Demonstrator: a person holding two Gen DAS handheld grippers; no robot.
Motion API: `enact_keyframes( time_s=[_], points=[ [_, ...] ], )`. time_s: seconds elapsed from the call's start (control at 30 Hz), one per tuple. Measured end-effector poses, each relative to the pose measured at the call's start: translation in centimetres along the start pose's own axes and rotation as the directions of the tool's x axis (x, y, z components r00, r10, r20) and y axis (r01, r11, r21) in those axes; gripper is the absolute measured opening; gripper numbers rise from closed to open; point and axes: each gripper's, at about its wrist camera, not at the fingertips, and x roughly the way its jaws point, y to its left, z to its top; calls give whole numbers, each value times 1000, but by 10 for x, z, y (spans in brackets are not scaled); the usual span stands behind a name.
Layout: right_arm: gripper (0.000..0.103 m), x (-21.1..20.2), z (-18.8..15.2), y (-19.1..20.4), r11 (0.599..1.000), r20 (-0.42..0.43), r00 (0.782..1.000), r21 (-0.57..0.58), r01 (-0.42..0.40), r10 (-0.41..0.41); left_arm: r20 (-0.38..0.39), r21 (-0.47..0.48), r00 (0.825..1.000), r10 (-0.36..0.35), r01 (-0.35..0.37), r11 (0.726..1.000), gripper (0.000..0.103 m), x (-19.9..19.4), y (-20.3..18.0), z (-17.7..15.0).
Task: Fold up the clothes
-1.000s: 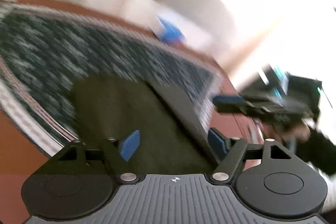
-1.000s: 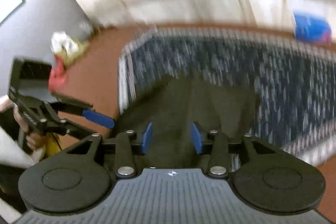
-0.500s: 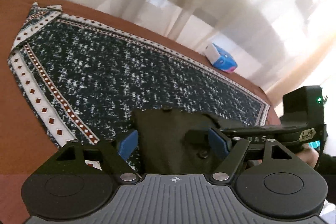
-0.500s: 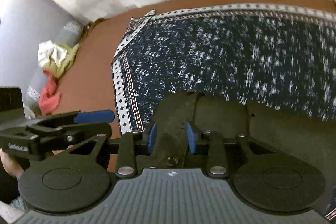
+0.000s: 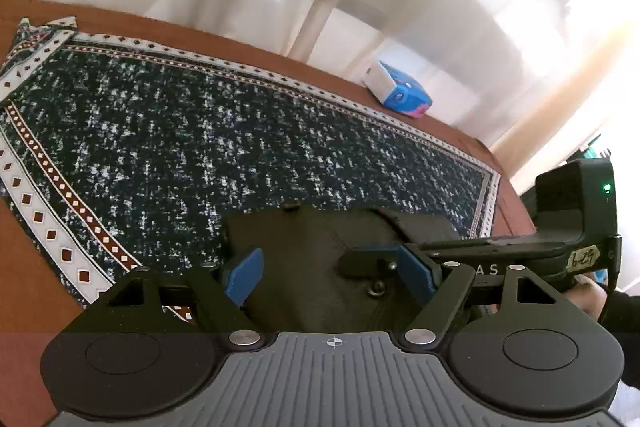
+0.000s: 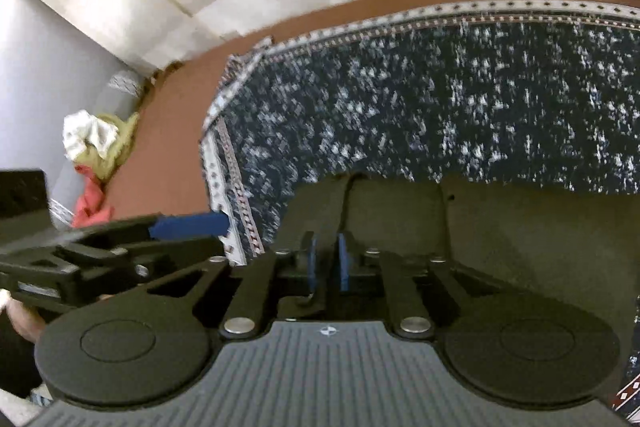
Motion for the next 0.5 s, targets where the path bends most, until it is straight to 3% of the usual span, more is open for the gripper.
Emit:
enact_keyframes(
  time_s=[0.1, 0.17, 0.23, 0.33, 0.47, 0.5],
  points=[
    [17, 0, -4, -3, 999, -10, 999, 23, -37, 37, -3, 4, 1000, -3, 3, 1000, 84, 3, -2, 0],
    [11, -4, -5, -4, 998, -3, 999, 30, -52, 52, -1, 0, 1000, -9, 9, 1000, 84, 4, -4, 0],
    [3, -11, -5, -4, 998, 22, 999, 28, -50, 49, -2, -7, 1000, -14, 14, 1000, 84, 6, -6, 1],
    [3, -25, -8, -2, 999, 80, 996, 37, -32, 29, -13, -5, 999, -34, 34, 999, 84, 9, -11, 2],
    [3, -39, -18, -7, 998, 135, 991, 69, -10, 0, -62, 73, 993, -99, 103, 992, 84, 13, -32, -2],
    [3, -41, -21, -8, 997, 138, 990, 77, -5, -6, -78, 105, 993, -86, 94, 990, 83, 17, -37, -5]
  ],
)
